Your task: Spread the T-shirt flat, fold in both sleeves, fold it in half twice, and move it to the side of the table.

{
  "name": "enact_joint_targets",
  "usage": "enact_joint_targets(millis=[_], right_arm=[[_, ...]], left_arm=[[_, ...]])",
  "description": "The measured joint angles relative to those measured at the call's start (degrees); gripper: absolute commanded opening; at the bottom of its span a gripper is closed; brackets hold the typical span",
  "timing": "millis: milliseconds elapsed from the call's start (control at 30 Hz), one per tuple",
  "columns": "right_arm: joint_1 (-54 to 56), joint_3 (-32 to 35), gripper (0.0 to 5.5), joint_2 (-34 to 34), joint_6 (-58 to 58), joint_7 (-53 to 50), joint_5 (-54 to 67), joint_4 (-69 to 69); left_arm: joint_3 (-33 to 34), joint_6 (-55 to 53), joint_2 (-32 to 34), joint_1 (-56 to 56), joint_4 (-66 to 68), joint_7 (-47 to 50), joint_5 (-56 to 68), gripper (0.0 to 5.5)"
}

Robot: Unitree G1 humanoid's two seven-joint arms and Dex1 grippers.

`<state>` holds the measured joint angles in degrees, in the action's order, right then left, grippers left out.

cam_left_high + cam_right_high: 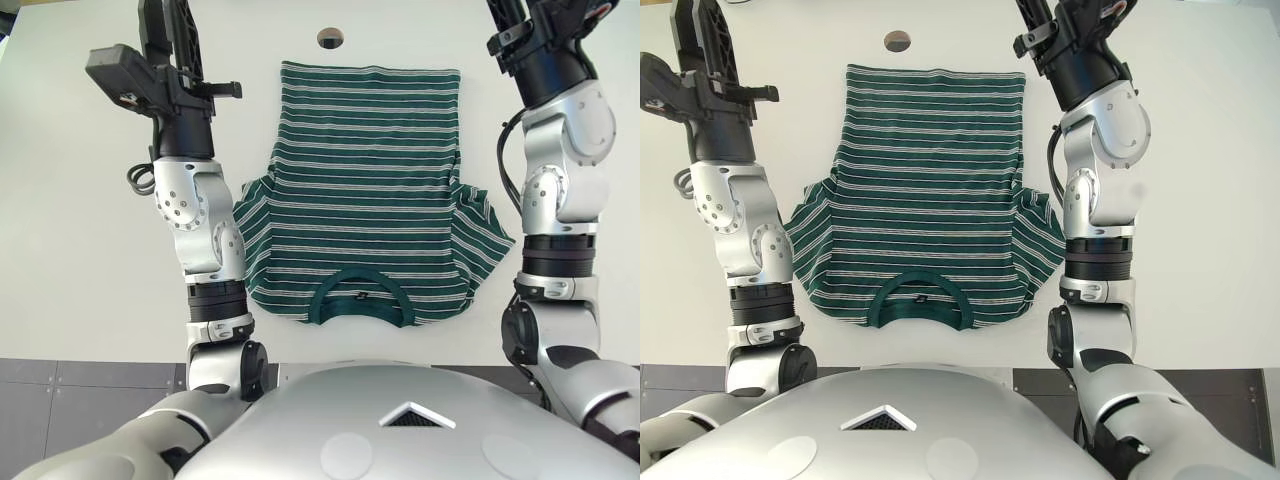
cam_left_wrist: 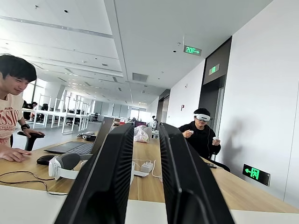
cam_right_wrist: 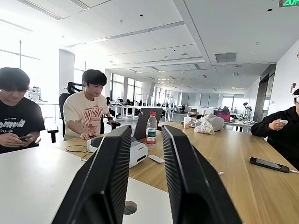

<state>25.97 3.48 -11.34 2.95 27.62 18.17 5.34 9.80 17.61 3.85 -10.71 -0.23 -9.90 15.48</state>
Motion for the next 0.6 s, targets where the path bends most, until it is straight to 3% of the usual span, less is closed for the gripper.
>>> enact_joint_targets(millis=[600], right_arm=[[0.0, -0.3, 1.21, 0.0, 0.0, 0.0, 0.0, -0.3]], left_arm=[[-0.1, -2.5, -0.5, 1.0, -2.2, -0.6, 3.2, 0.98]])
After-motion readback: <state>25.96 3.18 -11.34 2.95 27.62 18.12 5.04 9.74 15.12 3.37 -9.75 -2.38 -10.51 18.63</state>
